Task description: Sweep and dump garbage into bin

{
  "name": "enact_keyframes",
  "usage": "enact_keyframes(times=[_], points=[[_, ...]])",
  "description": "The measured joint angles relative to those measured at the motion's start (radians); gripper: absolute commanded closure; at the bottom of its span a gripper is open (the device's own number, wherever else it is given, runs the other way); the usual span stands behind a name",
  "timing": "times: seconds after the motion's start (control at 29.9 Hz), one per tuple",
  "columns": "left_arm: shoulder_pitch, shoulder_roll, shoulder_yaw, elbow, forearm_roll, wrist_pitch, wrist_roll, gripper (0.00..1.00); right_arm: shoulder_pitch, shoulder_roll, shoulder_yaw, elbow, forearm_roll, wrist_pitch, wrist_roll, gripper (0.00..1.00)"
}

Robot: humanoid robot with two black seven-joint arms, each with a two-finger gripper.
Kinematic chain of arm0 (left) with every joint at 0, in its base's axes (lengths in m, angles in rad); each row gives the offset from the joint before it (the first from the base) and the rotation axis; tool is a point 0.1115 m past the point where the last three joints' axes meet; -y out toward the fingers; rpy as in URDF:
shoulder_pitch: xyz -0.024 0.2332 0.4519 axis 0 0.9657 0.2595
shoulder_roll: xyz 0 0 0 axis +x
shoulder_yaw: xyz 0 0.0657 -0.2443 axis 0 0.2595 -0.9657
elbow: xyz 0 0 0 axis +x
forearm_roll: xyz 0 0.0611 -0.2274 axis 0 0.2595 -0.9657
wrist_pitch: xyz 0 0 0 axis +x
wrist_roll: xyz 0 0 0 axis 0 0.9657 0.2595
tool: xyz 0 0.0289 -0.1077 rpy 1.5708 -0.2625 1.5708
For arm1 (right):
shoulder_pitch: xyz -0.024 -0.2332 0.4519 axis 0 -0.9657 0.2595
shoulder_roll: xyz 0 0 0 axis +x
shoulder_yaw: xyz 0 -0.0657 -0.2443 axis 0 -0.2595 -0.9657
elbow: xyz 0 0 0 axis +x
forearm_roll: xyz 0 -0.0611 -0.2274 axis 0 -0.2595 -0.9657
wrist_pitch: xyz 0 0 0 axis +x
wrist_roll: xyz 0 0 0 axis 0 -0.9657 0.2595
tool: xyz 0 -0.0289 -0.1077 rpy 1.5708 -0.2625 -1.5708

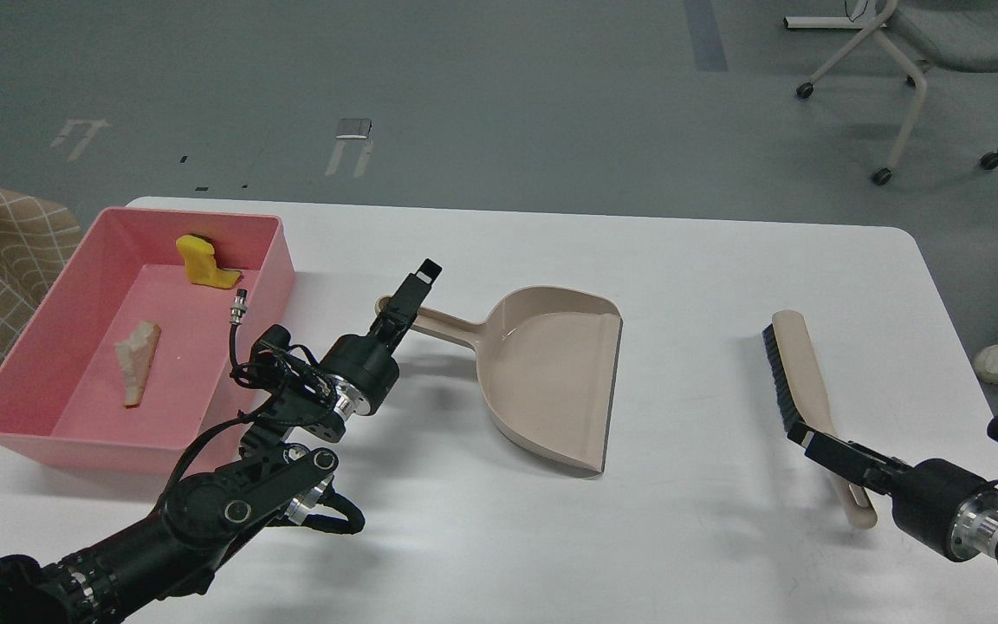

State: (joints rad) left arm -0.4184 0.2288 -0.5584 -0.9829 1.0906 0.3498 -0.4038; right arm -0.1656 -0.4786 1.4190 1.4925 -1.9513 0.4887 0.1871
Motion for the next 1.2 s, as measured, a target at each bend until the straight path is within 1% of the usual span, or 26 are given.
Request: enact_keyframes(times=[0.47,0.74,0.8,1.0,1.2], points=[[0.023,0.021,0.002,0.003,0.002,0.000,-0.001,0.02,0.002,0.000,0.000,0.003,0.000,0.000,0.002,0.02],[0.040,0.059,0.001,-0.019,0.001,0.003,-0.001,0.02,0.004,0.000,0.000,0.000,0.000,0.000,0.002,0.02],[0.054,0.077,0.000,-0.048,0.001,0.003,-0.001,0.02,0.006,0.000,0.000,0.000,-0.001,0.000,0.002,0.02],[0.127,0.170,-0.003,-0.205,0.000,0.008,-0.001,0.02,0.008,-0.001,0.000,-0.001,-0.001,0.000,0.002,0.02],[0.179,0.226,-0.006,-0.262,-0.002,0.038,-0.001,0.02,0.009,-0.001,0.000,-0.002,-0.003,0.000,0.002,0.02]])
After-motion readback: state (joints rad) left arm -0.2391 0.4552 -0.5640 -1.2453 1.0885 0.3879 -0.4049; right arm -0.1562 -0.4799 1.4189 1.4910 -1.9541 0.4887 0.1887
